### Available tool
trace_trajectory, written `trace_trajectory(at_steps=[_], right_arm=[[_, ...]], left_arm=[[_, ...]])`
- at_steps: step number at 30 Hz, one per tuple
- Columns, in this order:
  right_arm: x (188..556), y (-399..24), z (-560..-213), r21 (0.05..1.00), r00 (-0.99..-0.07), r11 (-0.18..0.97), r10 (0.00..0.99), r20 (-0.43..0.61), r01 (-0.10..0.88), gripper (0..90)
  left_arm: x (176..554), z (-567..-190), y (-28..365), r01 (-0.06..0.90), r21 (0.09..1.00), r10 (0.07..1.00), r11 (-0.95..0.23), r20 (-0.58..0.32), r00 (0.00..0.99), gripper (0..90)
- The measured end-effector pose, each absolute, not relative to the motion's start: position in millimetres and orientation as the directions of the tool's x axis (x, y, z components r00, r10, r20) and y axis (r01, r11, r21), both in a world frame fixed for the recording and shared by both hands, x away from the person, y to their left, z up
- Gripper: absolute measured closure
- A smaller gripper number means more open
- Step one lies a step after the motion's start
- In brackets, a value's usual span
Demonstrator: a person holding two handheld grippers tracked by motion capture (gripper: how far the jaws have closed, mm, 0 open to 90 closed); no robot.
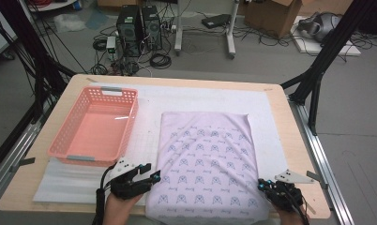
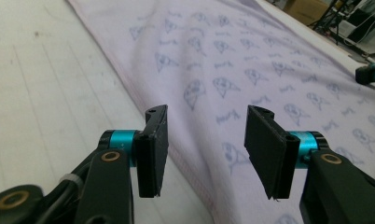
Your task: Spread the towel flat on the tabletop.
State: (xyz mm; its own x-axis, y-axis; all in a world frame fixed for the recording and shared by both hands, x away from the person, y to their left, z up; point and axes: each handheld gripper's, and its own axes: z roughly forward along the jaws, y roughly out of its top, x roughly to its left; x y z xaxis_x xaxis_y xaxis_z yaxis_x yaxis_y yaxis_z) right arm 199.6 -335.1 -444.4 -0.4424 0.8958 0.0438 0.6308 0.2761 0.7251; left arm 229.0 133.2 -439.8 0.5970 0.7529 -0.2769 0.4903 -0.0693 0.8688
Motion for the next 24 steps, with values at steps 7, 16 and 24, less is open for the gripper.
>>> trace_trajectory(at_steps=[7, 16, 24], right_arm=[[192.3, -358.9, -446.3, 0.721, -0.423, 0.179, 0.889, 0.172, 0.669, 77.1], [215.0, -362.2, -429.8, 0.797, -0.427, 0.108, 0.882, 0.199, 0.595, 63.5], [243.0, -358.1, -434.6, 0.781, -0.458, 0.158, 0.871, 0.178, 0.604, 63.4]], left_arm=[[258.2, -428.1, 121.2, 0.501, 0.862, 0.761, -0.074, -0.277, 0.587, 49.3], [309.6, -428.8, 106.5, 0.533, 0.844, 0.780, -0.050, -0.301, 0.549, 49.9], [352.7, -437.2, 98.3, 0.512, 0.856, 0.813, -0.064, -0.253, 0.524, 53.7]])
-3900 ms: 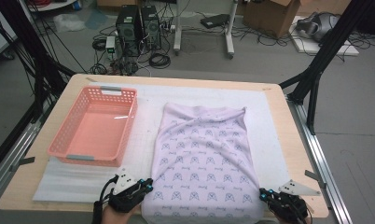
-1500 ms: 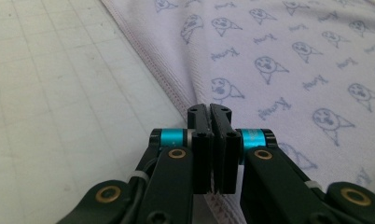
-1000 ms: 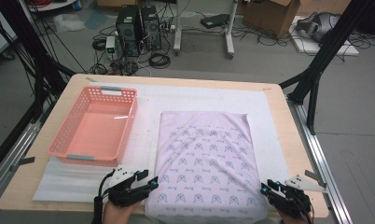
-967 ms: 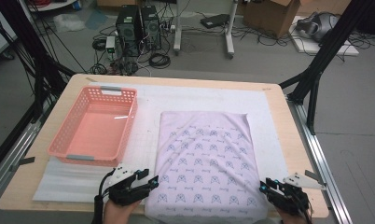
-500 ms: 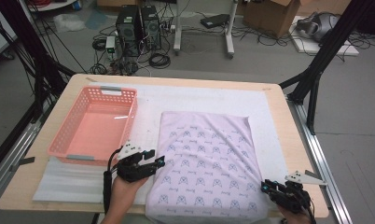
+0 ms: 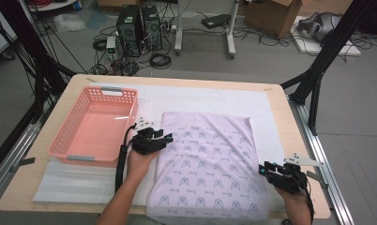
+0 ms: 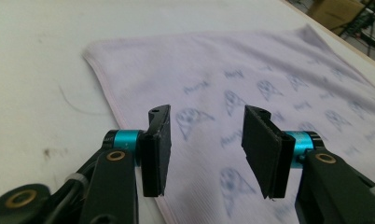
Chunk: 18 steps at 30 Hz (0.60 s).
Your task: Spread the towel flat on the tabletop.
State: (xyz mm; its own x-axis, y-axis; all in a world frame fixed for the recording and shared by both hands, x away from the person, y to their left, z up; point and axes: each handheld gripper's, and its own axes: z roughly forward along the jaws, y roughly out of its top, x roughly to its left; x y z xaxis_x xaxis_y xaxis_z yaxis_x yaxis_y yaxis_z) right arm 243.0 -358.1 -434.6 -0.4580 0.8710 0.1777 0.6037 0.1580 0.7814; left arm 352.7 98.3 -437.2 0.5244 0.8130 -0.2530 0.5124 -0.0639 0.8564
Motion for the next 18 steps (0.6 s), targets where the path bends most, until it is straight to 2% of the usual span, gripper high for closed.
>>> trace_trajectory(at_steps=[3, 5, 11, 18], right_arm=[[251.3, -356.7, -434.5, 0.783, -0.468, 0.177, 0.869, 0.161, 0.597, 63.4], [257.5, -355.9, -432.8, 0.779, -0.469, 0.186, 0.870, 0.153, 0.598, 63.2], [270.7, -355.8, -435.1, 0.775, -0.483, 0.196, 0.862, 0.156, 0.600, 63.0], [270.5, -362.8, -437.0, 0.768, -0.471, 0.187, 0.867, 0.164, 0.612, 62.6]], left_arm=[[364.2, -439.5, 97.4, 0.510, 0.859, 0.836, -0.048, -0.245, 0.491, 55.0], [371.5, -443.1, 99.2, 0.542, 0.840, 0.855, -0.026, -0.262, 0.448, 55.9], [381.4, -450.5, 106.1, 0.572, 0.820, 0.880, -0.010, -0.264, 0.394, 53.9], [381.3, -447.7, 100.6, 0.547, 0.836, 0.864, -0.048, -0.240, 0.443, 52.6]])
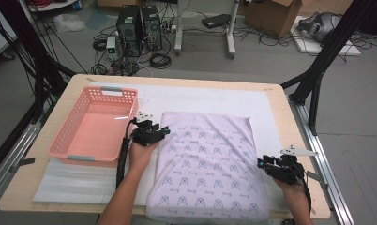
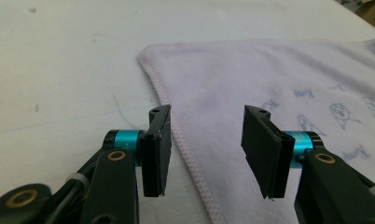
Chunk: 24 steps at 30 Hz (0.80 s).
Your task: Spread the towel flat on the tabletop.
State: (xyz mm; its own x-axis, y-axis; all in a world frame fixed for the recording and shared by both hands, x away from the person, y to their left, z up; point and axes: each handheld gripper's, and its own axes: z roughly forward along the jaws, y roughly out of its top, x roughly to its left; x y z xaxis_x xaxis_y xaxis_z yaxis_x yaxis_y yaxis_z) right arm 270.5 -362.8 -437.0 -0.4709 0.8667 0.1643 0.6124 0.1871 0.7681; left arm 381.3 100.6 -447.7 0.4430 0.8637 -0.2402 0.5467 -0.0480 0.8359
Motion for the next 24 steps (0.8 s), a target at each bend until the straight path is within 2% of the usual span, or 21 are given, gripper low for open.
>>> trace_trajectory(at_steps=[3, 5, 10, 14, 18, 20, 23, 24], right_arm=[[268.2, -362.8, -434.4, 0.773, -0.460, 0.172, 0.871, 0.170, 0.611, 63.1], [266.6, -360.6, -433.1, 0.772, -0.456, 0.169, 0.873, 0.171, 0.613, 62.6], [274.1, -357.6, -431.8, 0.773, -0.448, 0.176, 0.881, 0.152, 0.609, 59.6], [293.3, -358.9, -430.3, 0.764, -0.413, 0.173, 0.901, 0.132, 0.622, 60.5], [317.2, -359.7, -429.9, 0.766, -0.368, 0.138, 0.920, 0.136, 0.628, 60.1], [329.8, -357.1, -429.7, 0.771, -0.367, 0.134, 0.920, 0.137, 0.623, 58.5], [352.3, -348.7, -429.7, 0.767, -0.366, 0.158, 0.924, 0.107, 0.622, 60.0], [360.3, -345.2, -431.0, 0.759, -0.366, 0.160, 0.924, 0.110, 0.631, 63.8]], left_arm=[[383.3, -438.1, 96.0, 0.520, 0.849, 0.851, -0.094, -0.203, 0.485, 50.6], [384.8, -436.7, 96.6, 0.504, 0.860, 0.859, -0.078, -0.199, 0.472, 50.1], [392.8, -450.7, 92.3, 0.560, 0.822, 0.866, -0.104, -0.203, 0.458, 48.8], [400.2, -449.3, 86.1, 0.603, 0.788, 0.867, -0.120, -0.213, 0.451, 52.2], [410.4, -446.9, 78.9, 0.616, 0.773, 0.884, -0.151, -0.173, 0.434, 54.5], [411.0, -448.5, 78.1, 0.600, 0.780, 0.893, -0.174, -0.132, 0.430, 59.7], [411.2, -449.1, 79.0, 0.572, 0.787, 0.899, -0.229, -0.055, 0.436, 78.3], [411.8, -449.3, 80.6, 0.573, 0.789, 0.898, -0.220, -0.066, 0.435, 85.5]])
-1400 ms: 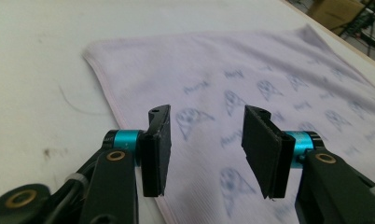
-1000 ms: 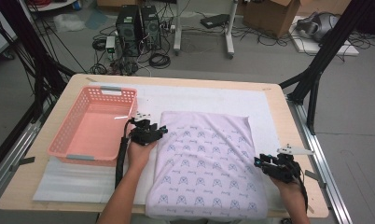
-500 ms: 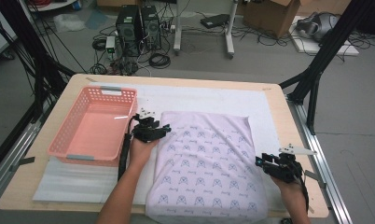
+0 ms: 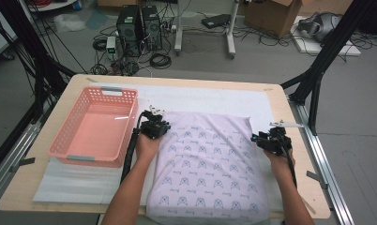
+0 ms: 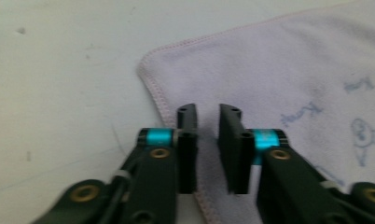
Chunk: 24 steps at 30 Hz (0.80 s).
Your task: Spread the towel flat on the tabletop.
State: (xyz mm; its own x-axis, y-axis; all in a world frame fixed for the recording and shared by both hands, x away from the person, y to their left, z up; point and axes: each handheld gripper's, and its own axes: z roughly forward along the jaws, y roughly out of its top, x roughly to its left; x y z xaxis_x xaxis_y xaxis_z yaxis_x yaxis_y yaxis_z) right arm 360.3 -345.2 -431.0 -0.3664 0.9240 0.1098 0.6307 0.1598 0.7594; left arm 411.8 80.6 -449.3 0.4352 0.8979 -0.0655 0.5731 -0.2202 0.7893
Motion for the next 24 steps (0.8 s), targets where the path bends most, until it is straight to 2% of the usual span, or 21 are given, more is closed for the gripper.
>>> trace_trajectory(at_steps=[2, 4, 5, 7, 9, 11, 14, 16, 17, 18, 21, 24], right_arm=[[374.2, -334.7, -434.7, 0.728, -0.363, 0.193, 0.928, 0.083, 0.658, 67.6], [384.4, -326.5, -438.7, 0.692, -0.331, 0.231, 0.944, 0.012, 0.684, 70.9], [387.6, -326.2, -440.3, 0.697, -0.315, 0.215, 0.949, 0.016, 0.684, 72.9], [391.4, -328.7, -441.5, 0.700, -0.326, 0.191, 0.943, 0.063, 0.688, 88.1], [392.2, -328.1, -440.4, 0.697, -0.354, 0.238, 0.935, 0.024, 0.677, 88.8], [392.3, -332.5, -439.6, 0.698, -0.316, 0.254, 0.948, -0.042, 0.670, 88.9], [394.6, -347.1, -441.7, 0.711, -0.278, 0.170, 0.960, 0.038, 0.683, 88.7], [394.4, -343.5, -441.7, 0.714, -0.278, 0.197, 0.960, -0.002, 0.672, 87.2], [394.4, -342.2, -441.7, 0.715, -0.283, 0.204, 0.959, -0.008, 0.669, 83.1], [394.2, -342.3, -441.6, 0.719, -0.280, 0.189, 0.960, 0.009, 0.669, 74.7], [392.2, -346.0, -435.7, 0.761, -0.290, 0.147, 0.955, 0.056, 0.631, 73.4], [399.9, -345.2, -436.1, 0.757, -0.295, 0.143, 0.953, 0.069, 0.637, 67.8]], left_arm=[[412.9, -449.8, 83.3, 0.583, 0.789, 0.899, -0.196, -0.093, 0.428, 87.9], [412.7, -449.6, 82.2, 0.576, 0.791, 0.904, -0.209, -0.069, 0.422, 88.3], [412.5, -449.6, 81.5, 0.574, 0.792, 0.908, -0.209, -0.061, 0.414, 88.4], [413.1, -450.0, 83.0, 0.577, 0.793, 0.911, -0.194, -0.073, 0.406, 88.5], [413.5, -450.3, 84.7, 0.571, 0.796, 0.913, -0.201, -0.059, 0.405, 88.5], [414.2, -450.6, 86.8, 0.573, 0.798, 0.915, -0.188, -0.070, 0.397, 88.5], [413.9, -450.7, 86.0, 0.569, 0.799, 0.914, -0.197, -0.061, 0.401, 88.6], [414.2, -450.7, 87.4, 0.574, 0.797, 0.913, -0.187, -0.075, 0.401, 88.5], [414.1, -450.9, 88.0, 0.576, 0.798, 0.913, -0.177, -0.086, 0.400, 88.1], [413.8, -450.7, 88.4, 0.576, 0.798, 0.910, -0.179, -0.087, 0.405, 87.3], [413.0, -450.3, 88.3, 0.559, 0.808, 0.892, -0.187, -0.099, 0.442, 78.4], [414.2, -450.8, 88.5, 0.567, 0.810, 0.899, -0.152, -0.124, 0.419, 65.3]])
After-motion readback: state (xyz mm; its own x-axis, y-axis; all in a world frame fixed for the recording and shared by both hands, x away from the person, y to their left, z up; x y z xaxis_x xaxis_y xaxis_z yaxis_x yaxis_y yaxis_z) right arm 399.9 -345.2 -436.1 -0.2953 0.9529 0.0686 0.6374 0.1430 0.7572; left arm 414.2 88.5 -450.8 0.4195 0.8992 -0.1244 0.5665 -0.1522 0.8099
